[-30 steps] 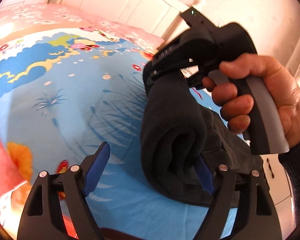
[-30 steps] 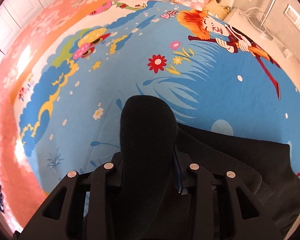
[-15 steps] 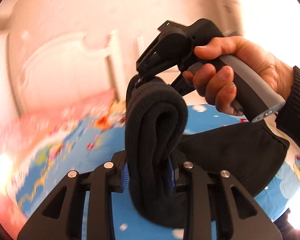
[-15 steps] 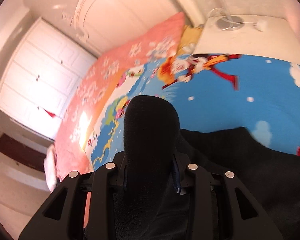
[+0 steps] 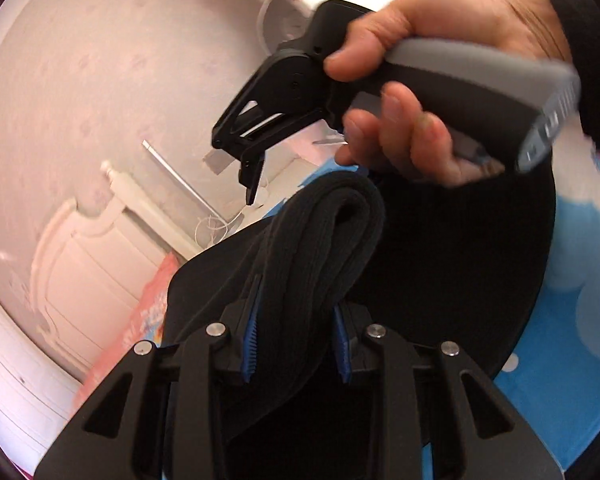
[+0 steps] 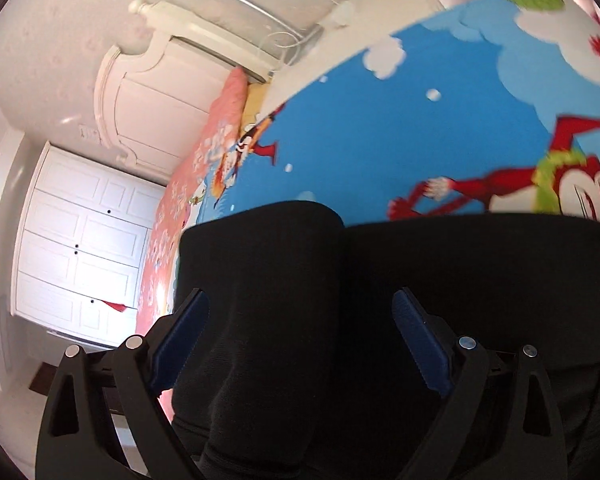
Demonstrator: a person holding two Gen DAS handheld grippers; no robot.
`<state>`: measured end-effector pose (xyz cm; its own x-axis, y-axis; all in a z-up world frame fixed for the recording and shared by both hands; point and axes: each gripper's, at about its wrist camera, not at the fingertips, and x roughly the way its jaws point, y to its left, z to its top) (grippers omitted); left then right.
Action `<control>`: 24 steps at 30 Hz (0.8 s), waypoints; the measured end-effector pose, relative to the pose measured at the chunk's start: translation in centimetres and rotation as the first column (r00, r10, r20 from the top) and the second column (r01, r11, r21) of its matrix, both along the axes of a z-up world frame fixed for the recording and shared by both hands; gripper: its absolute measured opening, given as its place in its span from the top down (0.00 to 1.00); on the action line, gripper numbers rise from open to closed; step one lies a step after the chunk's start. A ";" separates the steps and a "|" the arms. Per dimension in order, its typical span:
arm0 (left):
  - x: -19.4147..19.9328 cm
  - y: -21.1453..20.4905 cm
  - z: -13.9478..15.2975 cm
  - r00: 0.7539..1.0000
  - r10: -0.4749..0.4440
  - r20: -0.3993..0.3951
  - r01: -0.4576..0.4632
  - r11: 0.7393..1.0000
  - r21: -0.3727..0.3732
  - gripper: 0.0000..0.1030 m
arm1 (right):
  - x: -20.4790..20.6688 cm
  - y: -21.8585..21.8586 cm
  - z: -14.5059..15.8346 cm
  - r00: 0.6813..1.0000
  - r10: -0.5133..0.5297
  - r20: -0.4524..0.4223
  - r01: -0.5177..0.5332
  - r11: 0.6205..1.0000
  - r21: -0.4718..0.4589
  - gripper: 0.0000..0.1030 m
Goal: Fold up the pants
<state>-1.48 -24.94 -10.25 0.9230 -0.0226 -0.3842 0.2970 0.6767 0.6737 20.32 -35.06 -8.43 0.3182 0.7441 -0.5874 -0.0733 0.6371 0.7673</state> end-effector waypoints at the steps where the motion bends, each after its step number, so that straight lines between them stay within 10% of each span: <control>1: 0.1 -0.4 -0.8 1.000 -0.011 -0.003 0.011 1.000 0.023 0.71 | 0.0 0.0 -0.5 1.000 0.011 -0.002 -0.011 1.000 0.010 0.12; 14: -1.6 -0.6 0.2 0.995 -0.033 0.089 0.033 0.999 -0.003 0.72 | 0.3 1.0 0.5 0.993 0.115 0.008 -0.115 0.986 0.121 0.12; 18: -2.2 -1.0 0.6 0.990 -0.061 0.124 0.056 0.998 0.039 0.72 | 0.3 2.1 1.5 0.988 0.153 0.014 -0.152 0.987 -0.057 0.62; 24: -3.3 -5.4 3.7 0.972 -0.183 0.148 0.180 0.983 0.027 0.73 | -3.0 -2.6 9.2 0.976 0.064 0.210 0.012 0.940 -0.341 0.72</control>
